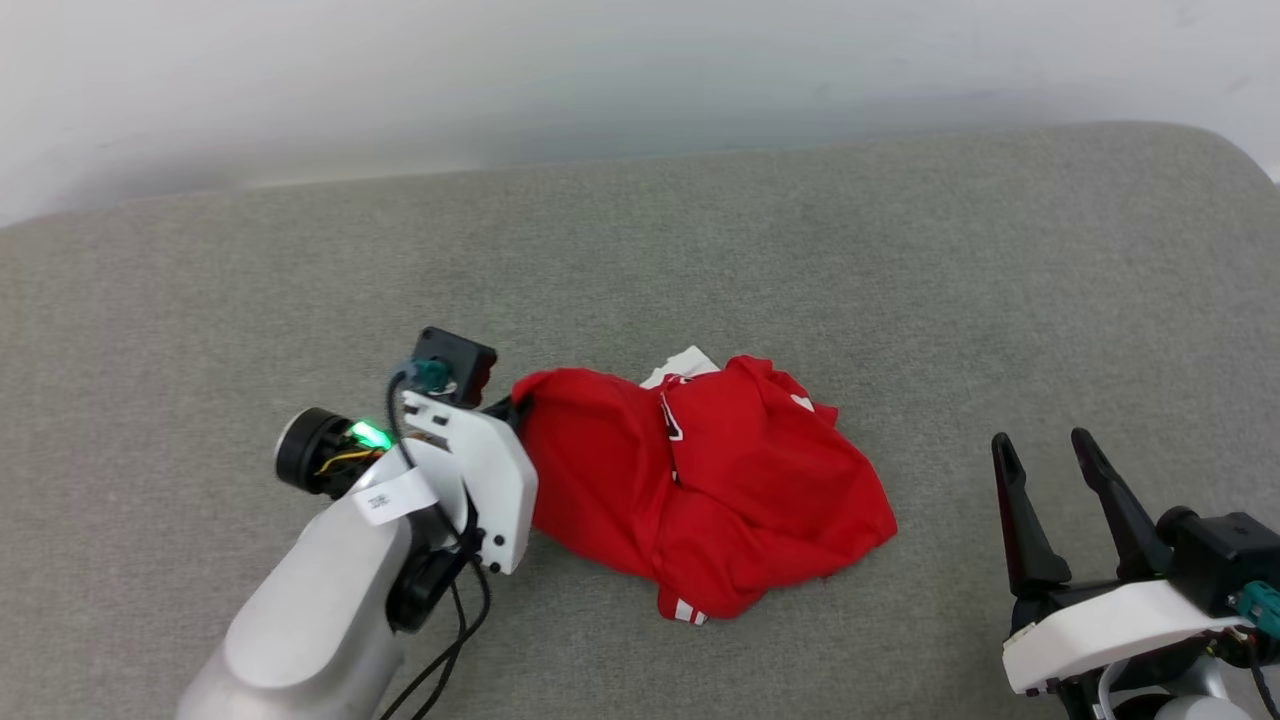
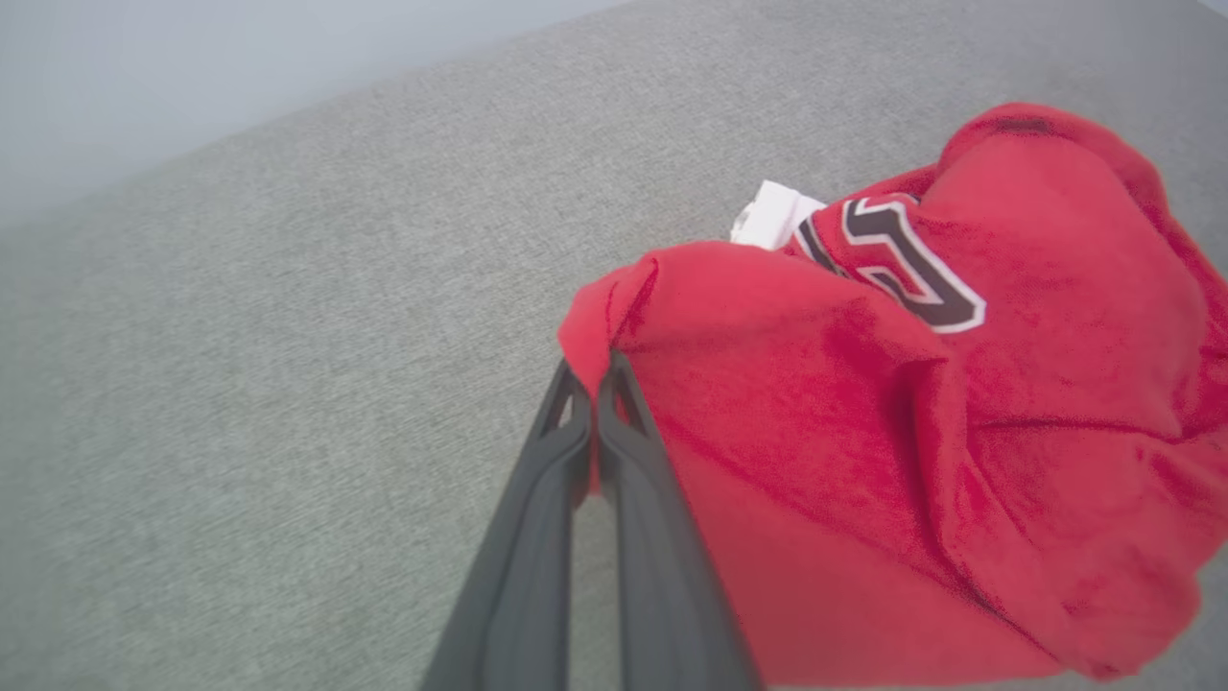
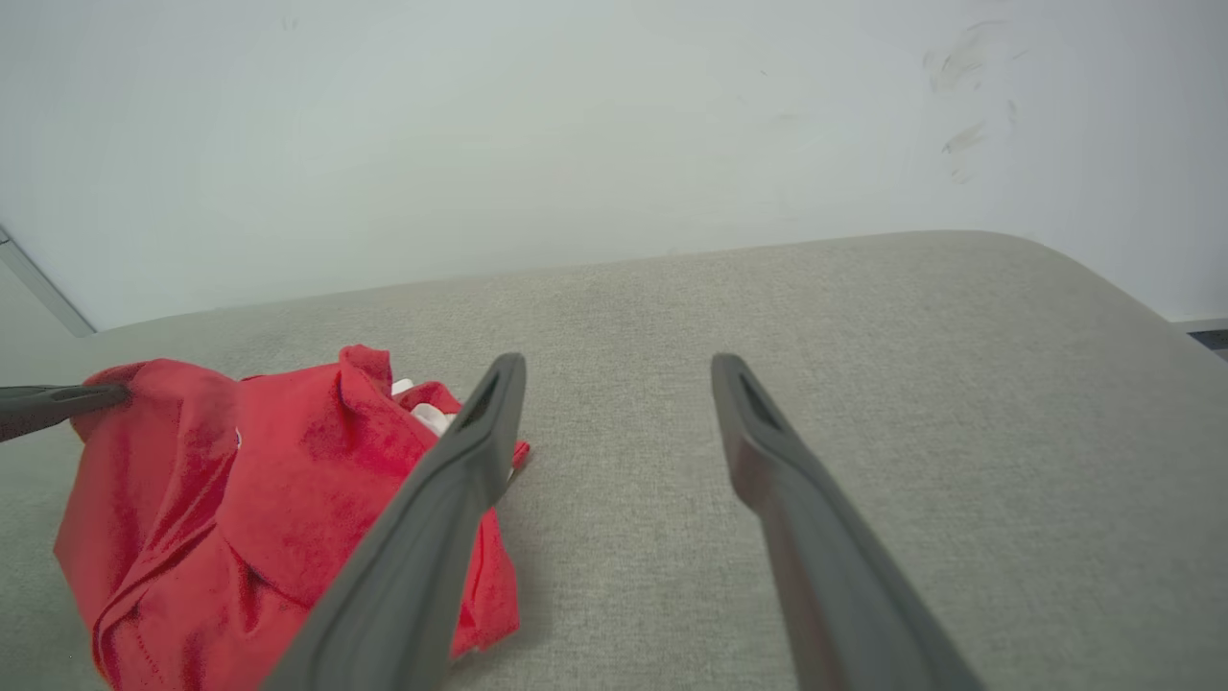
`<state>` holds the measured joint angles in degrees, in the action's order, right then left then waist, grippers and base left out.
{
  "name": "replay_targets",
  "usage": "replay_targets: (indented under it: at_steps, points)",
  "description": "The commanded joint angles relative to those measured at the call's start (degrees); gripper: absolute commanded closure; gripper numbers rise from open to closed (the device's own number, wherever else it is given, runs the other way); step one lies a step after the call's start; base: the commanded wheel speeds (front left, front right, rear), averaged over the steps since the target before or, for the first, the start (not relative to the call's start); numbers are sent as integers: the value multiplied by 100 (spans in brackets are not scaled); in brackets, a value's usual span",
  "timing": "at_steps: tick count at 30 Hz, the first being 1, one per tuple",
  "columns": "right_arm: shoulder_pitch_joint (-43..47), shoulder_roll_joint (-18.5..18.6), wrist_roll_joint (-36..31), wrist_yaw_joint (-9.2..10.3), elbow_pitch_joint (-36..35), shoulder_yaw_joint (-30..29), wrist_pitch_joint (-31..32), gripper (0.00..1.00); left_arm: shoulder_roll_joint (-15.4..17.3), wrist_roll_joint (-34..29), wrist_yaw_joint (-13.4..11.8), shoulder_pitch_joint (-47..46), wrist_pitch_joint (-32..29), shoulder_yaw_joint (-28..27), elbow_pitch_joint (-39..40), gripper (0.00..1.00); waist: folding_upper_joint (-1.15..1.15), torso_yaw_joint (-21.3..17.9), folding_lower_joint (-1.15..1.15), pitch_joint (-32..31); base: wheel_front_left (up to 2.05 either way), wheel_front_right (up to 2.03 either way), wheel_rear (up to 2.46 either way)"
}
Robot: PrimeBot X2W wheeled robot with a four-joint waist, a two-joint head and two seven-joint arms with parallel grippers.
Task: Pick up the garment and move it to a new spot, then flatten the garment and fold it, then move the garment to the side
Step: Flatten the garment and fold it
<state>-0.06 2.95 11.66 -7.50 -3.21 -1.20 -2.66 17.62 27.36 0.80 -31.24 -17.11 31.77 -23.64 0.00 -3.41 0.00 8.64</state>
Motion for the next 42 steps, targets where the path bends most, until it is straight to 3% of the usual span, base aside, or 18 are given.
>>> replay_targets:
  at_steps: [1,11,17,21,24,25,26,37,42]
  points:
    - [27,-9,31,1,20,-4,-4,0,76,-19,-61,130,78,-65,117,100,0,93,0,-89,0,0,0]
    - [290,-9,66,2,40,-136,6,0,820,270,-1047,1920,-26,-645,1628,100,0,342,0,-466,0,0,0]
    - [460,-9,49,2,-47,-222,86,0,1010,680,-1629,3321,-242,-973,1977,100,0,454,0,-675,0,0,0]
    - [553,-9,29,2,-146,-260,153,0,1003,990,-1792,3945,-258,-1163,1889,100,0,493,0,-765,0,0,0]
    - [615,-9,-4,2,-203,-270,201,0,894,1162,-1716,4113,-239,-1171,1780,100,0,510,0,-825,0,0,0]
    - [622,-9,-23,2,-226,-272,216,0,849,1185,-1699,4118,-186,-1172,1752,75,0,512,0,-845,0,0,0]
    - [631,-9,-30,2,-247,-272,242,0,812,1189,-1698,4096,-133,-1164,1736,0,0,515,0,-867,0,0,0]
    - [730,-9,-65,2,-421,-280,384,0,585,631,-1712,3566,1311,-1286,1953,0,0,465,0,-1043,0,0,0]
    - [764,-9,-60,2,-482,-302,415,0,533,441,-1680,3347,1639,-1209,2088,0,0,440,0,-1069,0,0,0]
